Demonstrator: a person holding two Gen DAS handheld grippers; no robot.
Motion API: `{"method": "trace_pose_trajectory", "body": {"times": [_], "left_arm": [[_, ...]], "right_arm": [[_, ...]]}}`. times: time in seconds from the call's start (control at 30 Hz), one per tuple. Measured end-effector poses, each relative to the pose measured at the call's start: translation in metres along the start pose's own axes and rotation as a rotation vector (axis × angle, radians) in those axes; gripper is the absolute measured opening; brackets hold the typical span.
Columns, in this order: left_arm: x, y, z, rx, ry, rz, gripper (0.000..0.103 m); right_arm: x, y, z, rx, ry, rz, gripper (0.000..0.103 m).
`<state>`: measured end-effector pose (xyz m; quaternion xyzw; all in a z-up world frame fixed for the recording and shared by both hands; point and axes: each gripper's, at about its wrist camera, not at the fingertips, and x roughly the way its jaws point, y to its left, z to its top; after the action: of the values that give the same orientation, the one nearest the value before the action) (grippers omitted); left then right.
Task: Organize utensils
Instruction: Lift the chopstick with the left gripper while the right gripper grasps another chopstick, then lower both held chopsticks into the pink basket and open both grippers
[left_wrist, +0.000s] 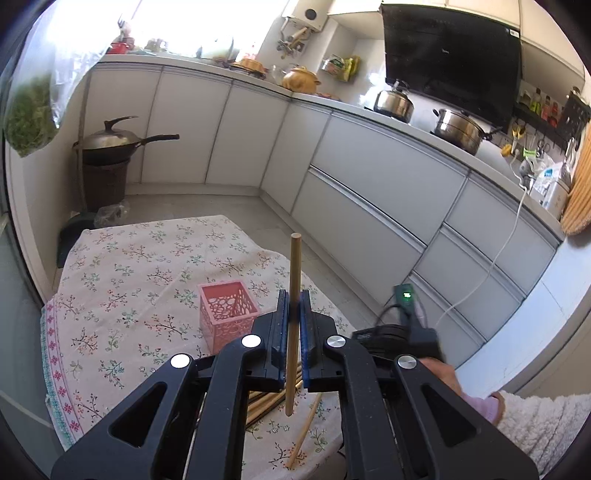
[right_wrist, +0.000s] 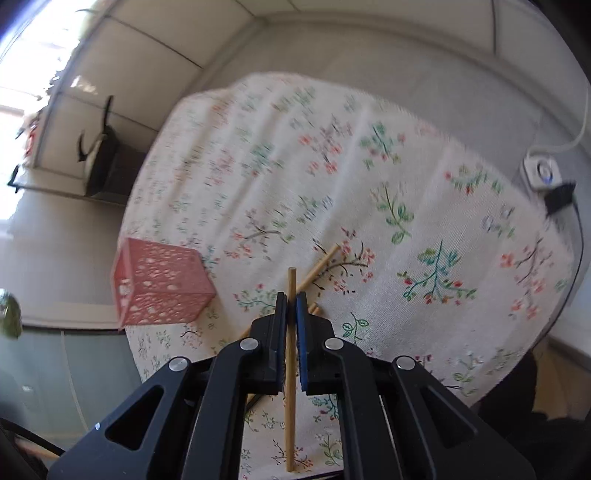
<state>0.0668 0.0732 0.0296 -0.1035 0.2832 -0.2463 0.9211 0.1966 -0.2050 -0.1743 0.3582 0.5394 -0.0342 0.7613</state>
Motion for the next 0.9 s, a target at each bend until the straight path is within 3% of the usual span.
{"method": "trace_pose_trajectory", "body": {"times": [0.27,0.5,0.7,0.9], "left_arm": [[-0.008,0.010,0.014,-0.101,-0.094,0.037,0.005],[-0.006,0.015,0.052,-0.174,-0.196,0.106,0.005],[0.016,0.027,0.079,-0.176,-0.271,0.255,0.005],[0.054,0.055,0.078,-0.241,-0.230,0.313,0.005]], "right_arm": [[-0.107,0.041,-0.012,-0.249,-0.236,0.082,0.005],[-0.192,0.074,0.008,-0.337,-0.413,0.166,0.005],[-0.209,0.098,0.036,-0.322,-0.435,0.222,0.005],[-0.191,0.128,0.051,-0.350,-0.398,0.235,0.005]]}}
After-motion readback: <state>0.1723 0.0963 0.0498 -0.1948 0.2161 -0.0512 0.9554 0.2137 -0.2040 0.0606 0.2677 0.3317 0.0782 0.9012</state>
